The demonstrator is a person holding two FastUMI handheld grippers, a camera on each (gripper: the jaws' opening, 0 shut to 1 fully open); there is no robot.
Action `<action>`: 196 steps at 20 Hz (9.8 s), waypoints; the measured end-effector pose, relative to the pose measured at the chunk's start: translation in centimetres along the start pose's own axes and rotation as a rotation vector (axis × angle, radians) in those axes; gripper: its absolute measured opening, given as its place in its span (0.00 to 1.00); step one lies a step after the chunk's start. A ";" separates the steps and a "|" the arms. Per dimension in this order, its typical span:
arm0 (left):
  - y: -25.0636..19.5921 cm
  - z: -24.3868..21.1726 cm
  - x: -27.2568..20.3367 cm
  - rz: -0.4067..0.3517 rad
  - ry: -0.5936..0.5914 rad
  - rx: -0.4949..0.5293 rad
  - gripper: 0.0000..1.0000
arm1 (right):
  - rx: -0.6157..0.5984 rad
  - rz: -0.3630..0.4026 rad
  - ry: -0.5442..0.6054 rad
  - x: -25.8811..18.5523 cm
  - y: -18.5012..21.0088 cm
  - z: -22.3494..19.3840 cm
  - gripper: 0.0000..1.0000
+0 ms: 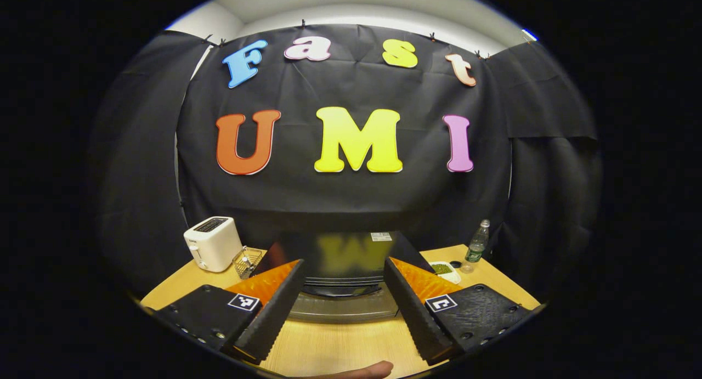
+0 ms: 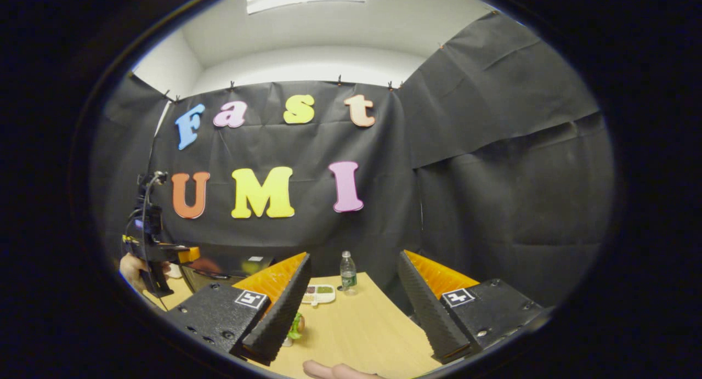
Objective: Open the electric oven with the left hand, put the food in, and close the electric oven.
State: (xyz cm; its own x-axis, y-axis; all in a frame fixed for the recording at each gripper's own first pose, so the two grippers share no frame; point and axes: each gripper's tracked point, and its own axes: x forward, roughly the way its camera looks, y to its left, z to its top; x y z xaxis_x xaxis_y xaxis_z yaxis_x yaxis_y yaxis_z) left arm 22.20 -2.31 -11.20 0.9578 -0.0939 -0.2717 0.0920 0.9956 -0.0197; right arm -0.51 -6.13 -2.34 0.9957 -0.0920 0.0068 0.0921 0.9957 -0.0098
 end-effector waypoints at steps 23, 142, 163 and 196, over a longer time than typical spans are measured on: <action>1.0 -8.4 5.4 0.006 0.235 -0.008 0.98 | 0.011 0.026 0.039 0.3 -1.0 -2.2 0.96; 10.2 -4.7 -28.9 0.111 -0.228 -0.050 0.95 | 0.849 0.569 0.918 3.4 34.0 -23.0 0.39; 16.0 -9.8 -25.9 0.155 -0.111 -0.079 0.92 | 1.078 0.089 0.452 24.9 45.7 -32.5 0.39; 13.3 -15.5 -23.1 0.129 0.041 -0.087 0.92 | -0.124 0.364 0.700 18.5 43.4 -34.5 1.00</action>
State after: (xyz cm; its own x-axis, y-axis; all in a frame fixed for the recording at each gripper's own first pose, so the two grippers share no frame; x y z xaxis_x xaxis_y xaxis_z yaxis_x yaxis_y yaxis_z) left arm -2.89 13.17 -20.11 0.9479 0.0334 -0.3168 -0.0569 0.9963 -0.0652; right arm 22.06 35.01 -37.15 0.7320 0.2124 -0.6473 -0.2806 0.9598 -0.0023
